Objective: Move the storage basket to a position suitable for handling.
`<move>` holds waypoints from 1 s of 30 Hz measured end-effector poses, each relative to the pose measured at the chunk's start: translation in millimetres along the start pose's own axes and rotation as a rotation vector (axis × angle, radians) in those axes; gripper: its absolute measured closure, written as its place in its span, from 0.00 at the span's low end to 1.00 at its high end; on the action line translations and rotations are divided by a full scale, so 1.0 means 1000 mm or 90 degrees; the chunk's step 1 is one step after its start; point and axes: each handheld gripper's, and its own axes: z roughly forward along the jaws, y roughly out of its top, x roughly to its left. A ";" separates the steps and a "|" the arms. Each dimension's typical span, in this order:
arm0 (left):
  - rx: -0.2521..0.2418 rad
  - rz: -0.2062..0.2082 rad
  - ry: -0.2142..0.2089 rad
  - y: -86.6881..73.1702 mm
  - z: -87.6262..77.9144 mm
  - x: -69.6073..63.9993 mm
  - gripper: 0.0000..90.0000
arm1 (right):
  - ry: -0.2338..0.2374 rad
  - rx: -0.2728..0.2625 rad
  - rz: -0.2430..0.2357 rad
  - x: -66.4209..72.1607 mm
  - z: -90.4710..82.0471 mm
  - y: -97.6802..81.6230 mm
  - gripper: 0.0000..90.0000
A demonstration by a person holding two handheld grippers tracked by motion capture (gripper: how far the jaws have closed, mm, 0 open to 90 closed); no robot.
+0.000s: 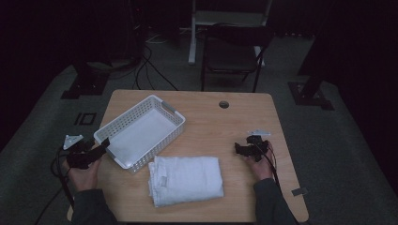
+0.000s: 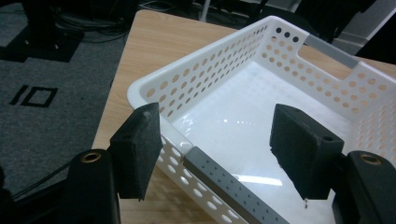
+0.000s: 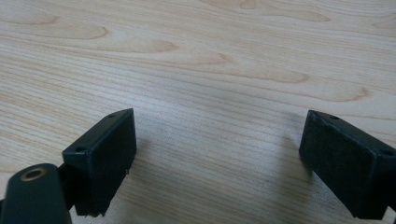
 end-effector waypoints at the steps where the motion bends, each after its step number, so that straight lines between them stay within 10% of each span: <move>1: 0.003 0.003 0.001 0.000 0.001 -0.001 0.37 | 0.000 0.000 0.000 0.000 0.000 0.000 0.12; 30: 0.048 0.002 0.025 -0.015 0.004 -0.017 0.29 | -0.007 0.000 0.006 0.002 -0.001 -0.001 0.12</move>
